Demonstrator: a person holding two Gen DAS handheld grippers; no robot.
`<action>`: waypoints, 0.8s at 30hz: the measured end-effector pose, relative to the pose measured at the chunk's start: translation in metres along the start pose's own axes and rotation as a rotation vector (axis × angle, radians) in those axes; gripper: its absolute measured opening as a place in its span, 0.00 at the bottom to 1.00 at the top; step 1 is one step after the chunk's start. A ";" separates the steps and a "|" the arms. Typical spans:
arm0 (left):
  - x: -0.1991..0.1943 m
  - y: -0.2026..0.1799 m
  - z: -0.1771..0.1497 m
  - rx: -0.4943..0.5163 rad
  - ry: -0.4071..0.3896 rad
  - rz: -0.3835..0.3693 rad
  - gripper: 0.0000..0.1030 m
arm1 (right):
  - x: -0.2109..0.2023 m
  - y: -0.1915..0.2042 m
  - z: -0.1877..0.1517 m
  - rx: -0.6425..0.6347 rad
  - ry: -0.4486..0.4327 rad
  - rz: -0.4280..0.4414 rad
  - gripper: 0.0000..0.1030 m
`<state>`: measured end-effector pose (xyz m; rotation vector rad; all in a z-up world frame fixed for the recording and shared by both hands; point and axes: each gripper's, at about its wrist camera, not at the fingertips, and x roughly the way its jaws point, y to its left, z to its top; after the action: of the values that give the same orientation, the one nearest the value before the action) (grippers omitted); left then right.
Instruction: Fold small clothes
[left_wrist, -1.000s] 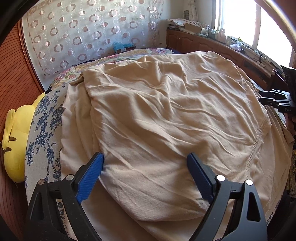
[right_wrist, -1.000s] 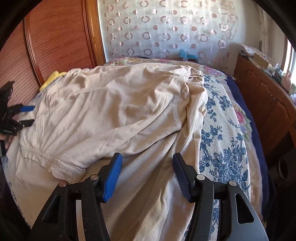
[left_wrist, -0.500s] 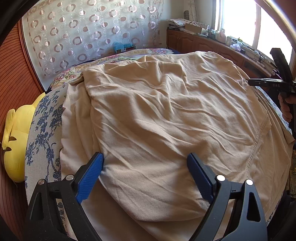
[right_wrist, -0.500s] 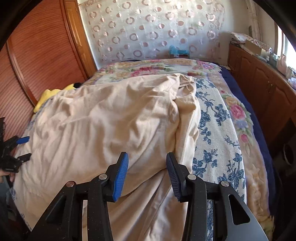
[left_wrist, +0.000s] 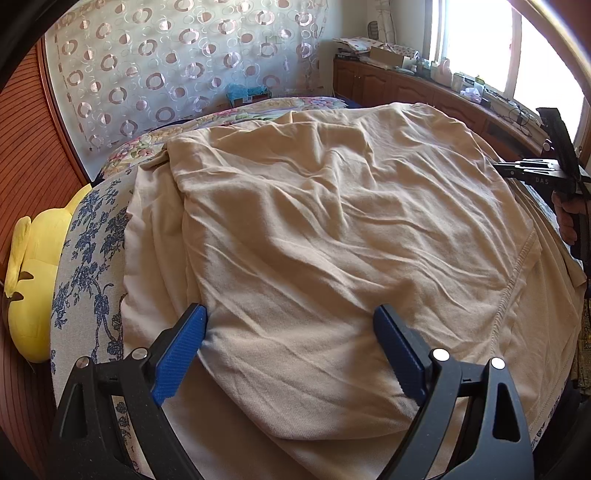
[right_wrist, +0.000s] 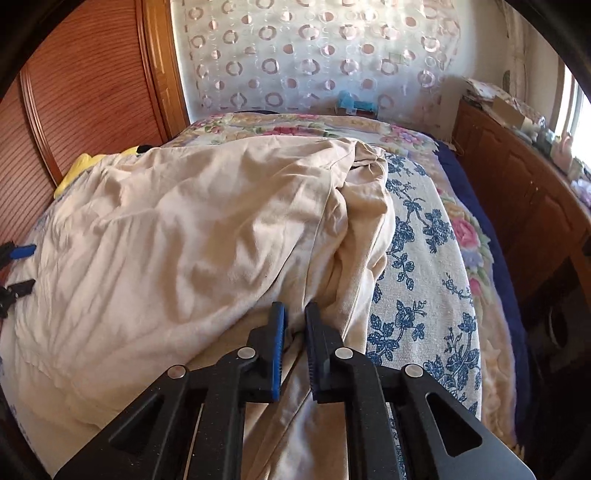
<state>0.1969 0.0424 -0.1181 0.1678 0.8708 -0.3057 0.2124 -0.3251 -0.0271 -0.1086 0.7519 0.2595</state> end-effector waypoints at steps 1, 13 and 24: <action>-0.002 0.000 -0.001 0.002 0.007 0.013 0.89 | 0.000 0.001 0.000 -0.009 -0.001 -0.003 0.09; -0.043 0.024 -0.024 -0.197 -0.050 -0.052 0.60 | -0.001 0.008 -0.008 -0.059 -0.023 -0.032 0.09; -0.029 0.014 -0.030 -0.189 -0.014 -0.035 0.41 | -0.001 0.014 -0.007 -0.108 -0.020 -0.065 0.06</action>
<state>0.1626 0.0687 -0.1147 -0.0250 0.8849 -0.2551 0.2036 -0.3130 -0.0319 -0.2325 0.7129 0.2386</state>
